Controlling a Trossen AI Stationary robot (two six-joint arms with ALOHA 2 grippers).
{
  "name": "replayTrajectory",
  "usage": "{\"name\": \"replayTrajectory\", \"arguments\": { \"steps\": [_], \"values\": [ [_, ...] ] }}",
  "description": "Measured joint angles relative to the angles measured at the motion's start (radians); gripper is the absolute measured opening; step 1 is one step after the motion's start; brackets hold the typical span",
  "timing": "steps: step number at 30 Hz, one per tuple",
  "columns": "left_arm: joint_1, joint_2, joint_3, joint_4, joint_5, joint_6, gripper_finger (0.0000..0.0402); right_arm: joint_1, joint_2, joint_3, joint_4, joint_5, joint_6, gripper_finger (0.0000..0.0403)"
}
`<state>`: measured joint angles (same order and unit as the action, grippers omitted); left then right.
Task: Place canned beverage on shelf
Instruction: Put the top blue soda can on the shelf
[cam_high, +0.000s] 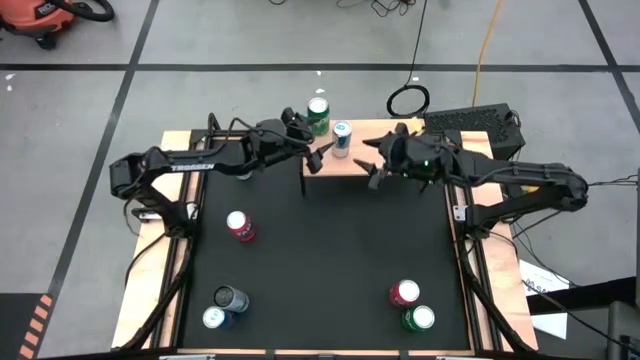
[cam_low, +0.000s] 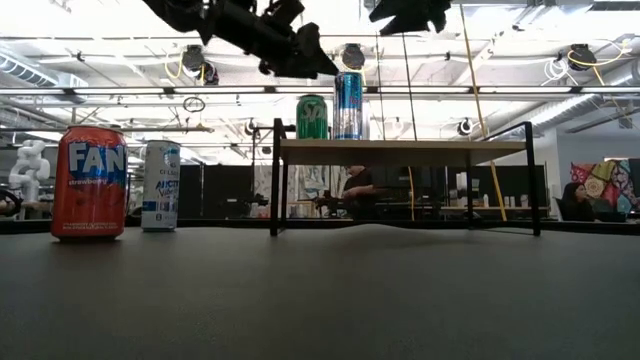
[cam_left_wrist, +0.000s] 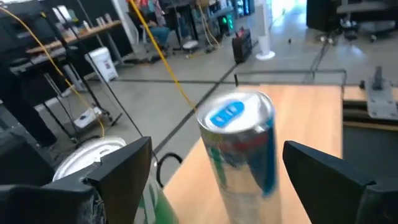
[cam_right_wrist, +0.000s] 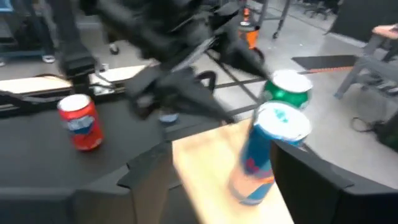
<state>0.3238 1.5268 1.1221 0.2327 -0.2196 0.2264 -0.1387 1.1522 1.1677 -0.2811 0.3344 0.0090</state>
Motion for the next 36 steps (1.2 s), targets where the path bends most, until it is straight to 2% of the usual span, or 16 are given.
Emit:
{"name": "replayTrajectory", "arguments": {
  "steps": [3, 8, 12, 16, 21, 25, 36],
  "values": [
    [-0.019, -0.028, -0.002, -0.07, -0.004, -0.017, 0.0357, -0.056, 0.02, 0.071, -0.059, -0.03, -0.037, 0.0211],
    [-0.061, -0.014, -0.049, -0.005, -0.022, -0.088, 0.0357, -0.148, 0.086, 0.164, -0.11, -0.121, -0.068, 0.0148],
    [-0.083, 0.029, -0.059, 0.049, -0.134, -0.081, 0.0357, -0.207, 0.131, 0.186, -0.098, -0.157, -0.085, 0.0103],
    [-0.078, 0.048, -0.058, 0.106, -0.191, -0.08, 0.0357, -0.263, 0.171, 0.186, -0.098, -0.155, -0.101, 0.0073],
    [-0.065, 0.057, -0.057, 0.12, -0.262, -0.08, 0.0357, -0.331, 0.219, 0.186, -0.089, -0.154, -0.1, 0.0053],
    [-0.055, 0.058, -0.057, 0.137, -0.263, -0.08, 0.0357, -0.36, 0.257, 0.186, -0.087, -0.154, -0.101, 0.0046],
    [-0.031, 0.058, -0.056, 0.163, -0.262, -0.061, 0.0357, -0.346, 0.285, 0.185, -0.115, -0.183, -0.074, 0.0045]
  ]
}}
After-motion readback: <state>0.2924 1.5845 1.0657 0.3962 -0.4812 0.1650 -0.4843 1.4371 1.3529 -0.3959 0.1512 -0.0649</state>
